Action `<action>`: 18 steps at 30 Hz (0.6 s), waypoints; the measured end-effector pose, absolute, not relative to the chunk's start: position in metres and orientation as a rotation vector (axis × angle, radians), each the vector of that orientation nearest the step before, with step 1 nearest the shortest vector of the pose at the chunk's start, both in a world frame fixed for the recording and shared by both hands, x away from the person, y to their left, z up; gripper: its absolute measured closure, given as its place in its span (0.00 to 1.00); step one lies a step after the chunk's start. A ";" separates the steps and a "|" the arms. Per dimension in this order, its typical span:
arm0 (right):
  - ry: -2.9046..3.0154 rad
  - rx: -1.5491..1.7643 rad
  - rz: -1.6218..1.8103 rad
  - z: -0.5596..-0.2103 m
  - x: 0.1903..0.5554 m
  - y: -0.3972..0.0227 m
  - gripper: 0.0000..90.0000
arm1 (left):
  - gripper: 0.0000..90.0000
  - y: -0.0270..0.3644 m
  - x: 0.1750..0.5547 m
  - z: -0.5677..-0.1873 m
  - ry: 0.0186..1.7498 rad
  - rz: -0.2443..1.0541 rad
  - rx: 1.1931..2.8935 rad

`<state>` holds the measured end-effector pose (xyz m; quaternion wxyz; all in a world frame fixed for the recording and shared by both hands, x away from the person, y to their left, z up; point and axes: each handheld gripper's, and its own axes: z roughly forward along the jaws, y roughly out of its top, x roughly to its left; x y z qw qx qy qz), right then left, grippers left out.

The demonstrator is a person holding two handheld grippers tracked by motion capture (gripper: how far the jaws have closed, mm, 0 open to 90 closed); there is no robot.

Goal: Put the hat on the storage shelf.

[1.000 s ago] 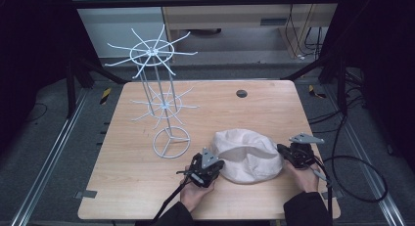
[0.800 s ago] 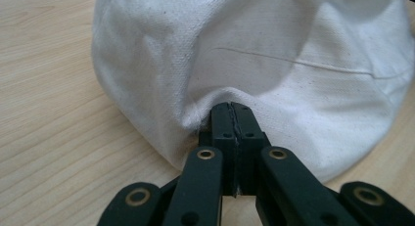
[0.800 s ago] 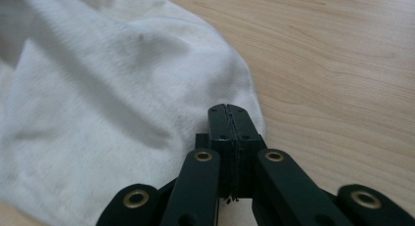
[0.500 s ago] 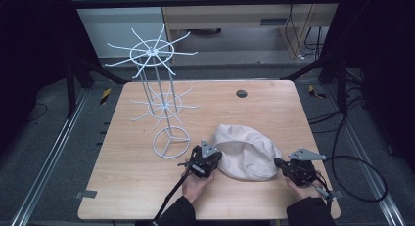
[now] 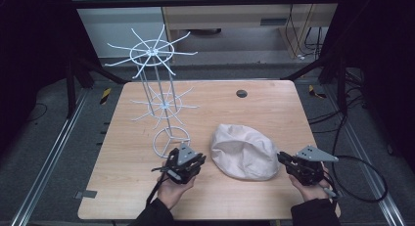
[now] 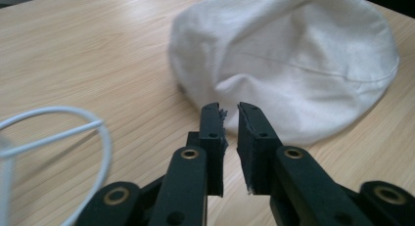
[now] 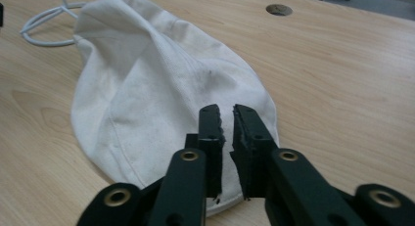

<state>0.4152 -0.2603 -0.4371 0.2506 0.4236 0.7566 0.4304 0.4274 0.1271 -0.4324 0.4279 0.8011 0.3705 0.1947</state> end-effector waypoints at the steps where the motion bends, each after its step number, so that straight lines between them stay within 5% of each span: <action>1: 2.061 1.148 1.170 -0.434 0.414 -0.259 0.85 | 0.85 0.136 0.425 -0.430 0.931 0.486 2.002; 18: 2.189 1.029 1.175 -0.409 0.431 -0.223 0.53 | 0.53 0.265 0.416 -0.436 1.168 0.642 1.890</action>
